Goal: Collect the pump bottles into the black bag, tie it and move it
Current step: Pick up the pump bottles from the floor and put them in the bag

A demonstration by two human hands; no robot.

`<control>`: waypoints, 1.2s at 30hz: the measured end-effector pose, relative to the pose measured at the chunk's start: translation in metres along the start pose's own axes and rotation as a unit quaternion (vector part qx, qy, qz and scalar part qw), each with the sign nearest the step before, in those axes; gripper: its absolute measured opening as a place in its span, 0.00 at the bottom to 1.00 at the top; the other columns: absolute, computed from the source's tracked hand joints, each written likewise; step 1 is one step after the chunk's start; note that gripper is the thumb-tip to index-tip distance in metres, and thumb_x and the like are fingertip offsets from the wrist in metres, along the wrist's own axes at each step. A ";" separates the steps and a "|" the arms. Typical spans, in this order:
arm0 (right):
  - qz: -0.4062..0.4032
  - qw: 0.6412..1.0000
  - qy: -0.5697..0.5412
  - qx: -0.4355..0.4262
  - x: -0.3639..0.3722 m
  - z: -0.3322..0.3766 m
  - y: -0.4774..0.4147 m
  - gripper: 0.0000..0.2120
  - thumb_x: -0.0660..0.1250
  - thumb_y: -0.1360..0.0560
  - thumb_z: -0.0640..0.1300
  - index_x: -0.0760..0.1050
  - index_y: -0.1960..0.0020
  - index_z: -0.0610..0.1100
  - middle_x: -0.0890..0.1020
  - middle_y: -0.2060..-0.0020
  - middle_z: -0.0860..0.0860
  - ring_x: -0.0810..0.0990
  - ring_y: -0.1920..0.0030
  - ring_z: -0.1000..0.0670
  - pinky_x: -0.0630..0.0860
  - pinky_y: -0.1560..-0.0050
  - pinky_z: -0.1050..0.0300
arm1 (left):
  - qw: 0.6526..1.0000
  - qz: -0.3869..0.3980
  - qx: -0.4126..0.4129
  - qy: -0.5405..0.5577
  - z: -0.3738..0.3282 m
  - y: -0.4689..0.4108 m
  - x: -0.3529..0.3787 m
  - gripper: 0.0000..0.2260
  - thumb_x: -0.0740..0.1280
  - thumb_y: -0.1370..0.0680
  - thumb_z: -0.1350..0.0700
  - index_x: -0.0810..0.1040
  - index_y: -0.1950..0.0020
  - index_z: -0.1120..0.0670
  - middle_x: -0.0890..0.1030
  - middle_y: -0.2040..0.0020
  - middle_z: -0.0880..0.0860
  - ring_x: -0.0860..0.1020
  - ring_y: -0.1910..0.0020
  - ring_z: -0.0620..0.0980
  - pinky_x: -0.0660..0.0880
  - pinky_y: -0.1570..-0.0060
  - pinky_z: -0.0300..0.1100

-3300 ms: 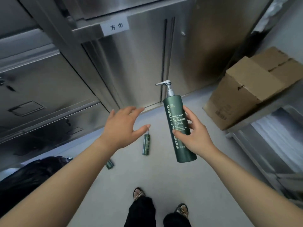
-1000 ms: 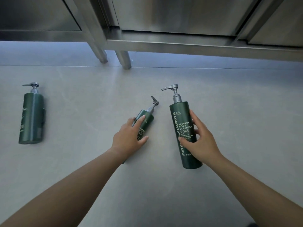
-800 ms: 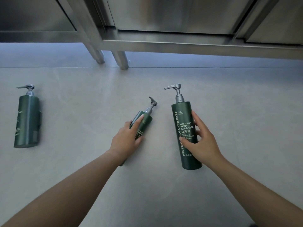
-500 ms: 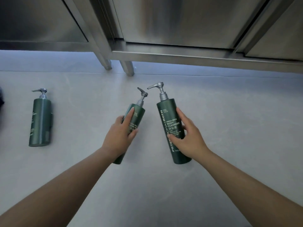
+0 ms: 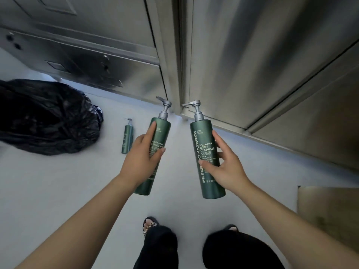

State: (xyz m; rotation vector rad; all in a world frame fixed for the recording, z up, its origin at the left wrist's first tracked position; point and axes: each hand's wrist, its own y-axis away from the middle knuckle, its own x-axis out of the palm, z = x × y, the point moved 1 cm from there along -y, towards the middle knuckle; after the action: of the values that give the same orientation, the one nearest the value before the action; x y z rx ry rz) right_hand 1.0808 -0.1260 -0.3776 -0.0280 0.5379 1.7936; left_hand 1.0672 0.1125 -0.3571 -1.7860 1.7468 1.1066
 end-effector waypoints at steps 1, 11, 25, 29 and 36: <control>0.003 1.000 0.000 -0.003 -0.012 0.034 0.014 0.41 0.74 0.32 0.43 0.56 0.33 0.71 0.73 0.39 0.56 0.76 0.45 0.57 0.73 0.51 0.69 | 1.000 -0.006 -0.002 0.004 -0.023 0.014 -0.029 0.33 0.65 0.23 0.48 0.50 0.23 0.40 0.72 0.36 0.55 0.73 0.42 0.54 0.65 0.50 0.40; 0.010 0.997 -0.024 -0.079 -0.043 0.243 0.083 0.41 0.75 0.33 0.41 0.60 0.28 0.63 0.73 0.45 0.68 0.79 0.47 0.57 0.73 0.58 0.76 | 0.996 -0.088 0.001 -0.015 -0.126 0.090 -0.236 0.33 0.66 0.24 0.48 0.52 0.23 0.41 0.72 0.34 0.56 0.73 0.39 0.55 0.68 0.45 0.44; 0.065 0.990 -0.004 -0.126 0.105 0.356 0.092 0.41 0.75 0.33 0.44 0.58 0.29 0.66 0.71 0.43 0.68 0.77 0.45 0.61 0.73 0.52 0.67 | 0.989 -0.141 -0.032 -0.030 -0.027 0.119 -0.361 0.33 0.65 0.25 0.42 0.52 0.24 0.40 0.76 0.43 0.55 0.75 0.48 0.55 0.67 0.53 0.43; 0.057 0.991 -0.006 -0.119 0.132 0.374 0.074 0.40 0.75 0.33 0.43 0.59 0.30 0.67 0.72 0.44 0.68 0.77 0.46 0.60 0.74 0.52 0.64 | 0.990 -0.137 -0.041 -0.010 -0.003 0.105 -0.381 0.33 0.65 0.26 0.41 0.52 0.25 0.38 0.77 0.47 0.54 0.75 0.55 0.52 0.69 0.57 0.44; 0.097 0.987 0.011 -0.127 0.177 0.404 0.005 0.40 0.75 0.33 0.43 0.59 0.30 0.66 0.72 0.46 0.69 0.77 0.48 0.62 0.72 0.55 0.69 | 0.984 -0.158 -0.087 -0.007 0.032 0.066 -0.411 0.34 0.66 0.26 0.42 0.53 0.24 0.40 0.77 0.45 0.55 0.75 0.51 0.53 0.70 0.54 0.44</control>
State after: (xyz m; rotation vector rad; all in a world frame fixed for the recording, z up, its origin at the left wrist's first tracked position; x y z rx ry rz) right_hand 1.1274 0.1845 -0.0670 -0.1758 0.3338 2.0459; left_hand 1.0364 0.3908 -0.0474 -2.0653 1.3309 1.1571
